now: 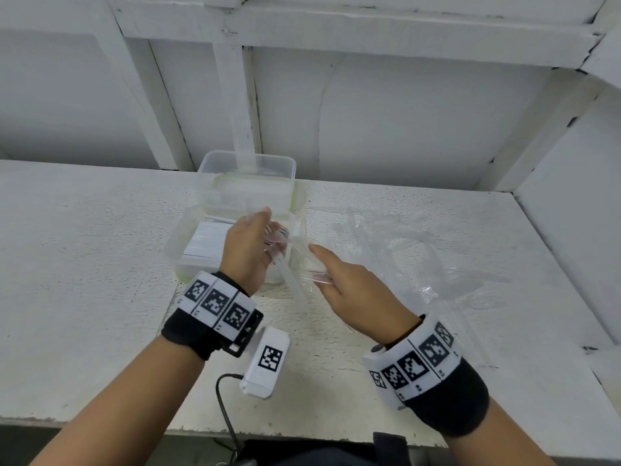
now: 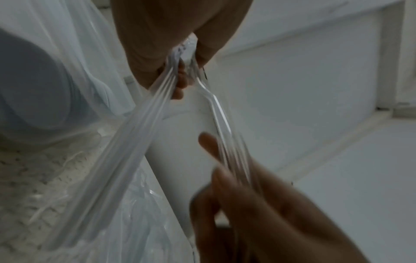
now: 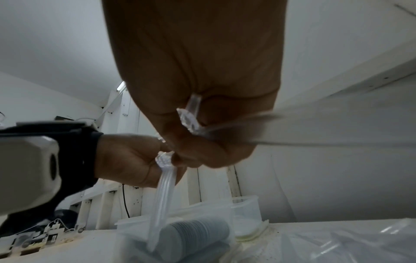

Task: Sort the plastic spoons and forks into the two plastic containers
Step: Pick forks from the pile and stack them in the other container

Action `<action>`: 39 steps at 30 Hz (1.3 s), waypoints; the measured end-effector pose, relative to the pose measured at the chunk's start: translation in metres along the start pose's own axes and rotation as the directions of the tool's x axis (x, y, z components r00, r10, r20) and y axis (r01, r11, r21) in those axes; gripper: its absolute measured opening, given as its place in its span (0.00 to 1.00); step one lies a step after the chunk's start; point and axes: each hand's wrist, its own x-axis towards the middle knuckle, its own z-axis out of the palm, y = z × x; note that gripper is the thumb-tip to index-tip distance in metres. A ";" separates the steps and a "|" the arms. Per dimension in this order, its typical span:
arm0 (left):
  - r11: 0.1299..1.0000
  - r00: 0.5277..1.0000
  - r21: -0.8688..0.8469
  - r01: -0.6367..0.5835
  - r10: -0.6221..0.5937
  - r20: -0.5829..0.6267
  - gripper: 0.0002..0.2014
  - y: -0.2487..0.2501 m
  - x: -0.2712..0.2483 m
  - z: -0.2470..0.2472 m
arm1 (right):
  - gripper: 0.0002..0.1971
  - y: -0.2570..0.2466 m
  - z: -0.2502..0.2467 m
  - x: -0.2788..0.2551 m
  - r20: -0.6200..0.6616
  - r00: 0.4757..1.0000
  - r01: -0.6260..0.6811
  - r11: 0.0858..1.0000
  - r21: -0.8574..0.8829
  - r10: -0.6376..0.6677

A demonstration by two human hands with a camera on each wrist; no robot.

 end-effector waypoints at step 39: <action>1.000 0.964 0.027 0.001 -0.008 0.264 0.18 -0.003 -0.011 0.007 | 0.11 -0.008 0.007 0.035 -0.602 0.797 0.220 0.952 0.211 -0.051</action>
